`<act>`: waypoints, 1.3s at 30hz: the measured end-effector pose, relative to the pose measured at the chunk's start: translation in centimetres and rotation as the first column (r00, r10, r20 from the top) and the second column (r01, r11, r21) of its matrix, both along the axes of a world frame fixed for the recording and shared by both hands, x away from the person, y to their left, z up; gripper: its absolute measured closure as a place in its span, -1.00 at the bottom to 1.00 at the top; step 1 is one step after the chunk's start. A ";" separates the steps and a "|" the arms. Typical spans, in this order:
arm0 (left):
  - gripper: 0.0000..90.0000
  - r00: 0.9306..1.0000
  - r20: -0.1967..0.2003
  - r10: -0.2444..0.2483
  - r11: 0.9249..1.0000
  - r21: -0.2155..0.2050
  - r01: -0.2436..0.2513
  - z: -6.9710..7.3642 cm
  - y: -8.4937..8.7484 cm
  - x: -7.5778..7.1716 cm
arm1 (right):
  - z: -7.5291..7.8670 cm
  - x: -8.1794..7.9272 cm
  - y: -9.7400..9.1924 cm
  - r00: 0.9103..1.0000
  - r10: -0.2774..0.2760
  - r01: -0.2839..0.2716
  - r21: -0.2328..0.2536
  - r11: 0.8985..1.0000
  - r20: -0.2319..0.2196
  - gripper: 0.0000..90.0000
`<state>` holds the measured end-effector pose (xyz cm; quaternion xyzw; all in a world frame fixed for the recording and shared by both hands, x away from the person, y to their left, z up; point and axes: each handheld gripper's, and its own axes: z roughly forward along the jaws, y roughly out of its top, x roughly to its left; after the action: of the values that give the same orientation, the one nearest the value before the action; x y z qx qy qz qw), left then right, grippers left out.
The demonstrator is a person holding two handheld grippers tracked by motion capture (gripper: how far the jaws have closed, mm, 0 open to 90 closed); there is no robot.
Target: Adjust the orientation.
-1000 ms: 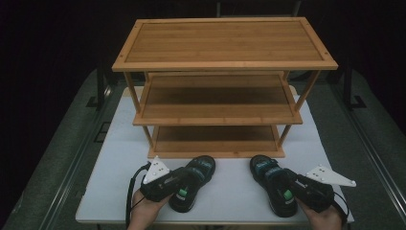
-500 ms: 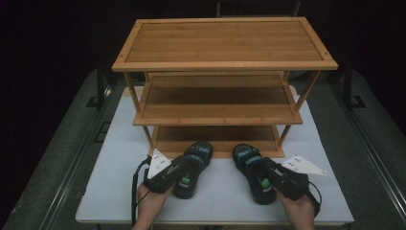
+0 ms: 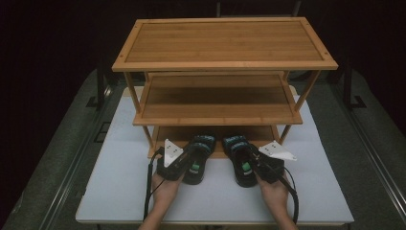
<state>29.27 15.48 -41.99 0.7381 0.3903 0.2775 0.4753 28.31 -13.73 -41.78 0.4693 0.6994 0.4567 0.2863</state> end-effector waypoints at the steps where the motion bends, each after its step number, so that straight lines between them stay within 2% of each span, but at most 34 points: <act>1: 0.71 1.000 -0.001 0.003 1.000 -0.002 -0.003 -0.1 -0.1 0.1 | -0.1 0.2 0.1 1.000 -0.011 0.011 0.005 1.000 0.005 0.73; 5: 0.71 1.000 0.009 0.003 1.000 -0.015 -0.003 -0.3 -0.3 0.5 | -0.3 0.9 0.4 0.999 -0.034 0.034 0.033 0.999 0.012 0.73; 9: 0.71 1.000 0.010 -0.004 1.000 -0.024 0.004 -0.4 -0.3 0.6 | -0.7 1.3 0.8 1.000 -0.014 0.013 0.050 0.999 0.012 0.73; 14: 0.66 1.000 0.005 -0.012 1.000 -0.026 0.012 -0.5 -0.2 0.6 | -0.8 1.5 0.8 1.000 0.011 -0.012 0.023 1.000 0.012 0.70; 16: 0.63 0.999 0.002 -0.036 0.999 -0.020 0.036 -0.4 -0.1 0.7 | -0.8 1.7 0.5 0.999 0.038 -0.038 0.001 0.999 0.014 0.64; 20: 0.49 0.999 -0.005 -0.052 0.998 -0.018 0.052 0.0 0.0 0.7 | -0.8 1.8 0.2 0.998 0.060 -0.060 0.008 0.998 0.009 0.50; 22: 0.36 0.998 -0.003 -0.058 0.998 -0.017 0.058 0.1 0.1 0.6 | -0.6 1.6 0.3 0.998 0.065 -0.065 -0.006 0.998 0.015 0.42; 25: 0.27 0.997 -0.007 -0.073 0.997 -0.011 0.073 0.2 0.1 0.5 | -0.6 1.6 0.2 0.998 0.067 -0.067 -0.017 0.998 0.017 0.36; 26: 0.25 0.997 -0.004 -0.080 0.997 -0.009 0.080 0.3 0.1 0.5 | -0.5 1.6 0.1 0.998 0.066 -0.065 -0.019 0.998 0.015 0.26; 29: 0.13 0.996 0.007 -0.094 0.995 -0.017 0.094 0.5 0.1 0.2 | -0.4 1.4 0.0 0.998 0.058 -0.057 -0.026 0.998 0.015 0.18; 31: 0.09 0.994 0.044 -0.104 0.994 -0.037 0.106 1.0 0.1 -0.3 | -0.2 1.2 -0.2 0.998 0.063 -0.063 -0.023 0.998 0.015 0.11; 32: 0.06 0.993 0.046 -0.108 0.993 -0.036 0.109 1.2 0.1 -0.4 | -0.1 1.1 -0.3 0.998 0.064 -0.064 -0.020 0.998 0.018 0.08; 35: 0.04 0.990 0.054 -0.133 0.991 -0.018 0.134 1.5 -0.2 -0.8 | 0.2 0.7 -0.5 0.996 0.081 -0.081 0.001 0.997 0.025 0.04; 39: 0.02 0.988 0.057 -0.144 0.989 -0.019 0.145 1.7 -0.1 -1.3 | 0.4 0.1 -0.6 0.995 0.091 -0.091 0.008 0.996 0.033 0.02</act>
<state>27.99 15.34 -40.28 0.7508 0.3255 0.2583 0.5134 28.44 -14.36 -41.33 0.4306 0.7132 0.4802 0.2746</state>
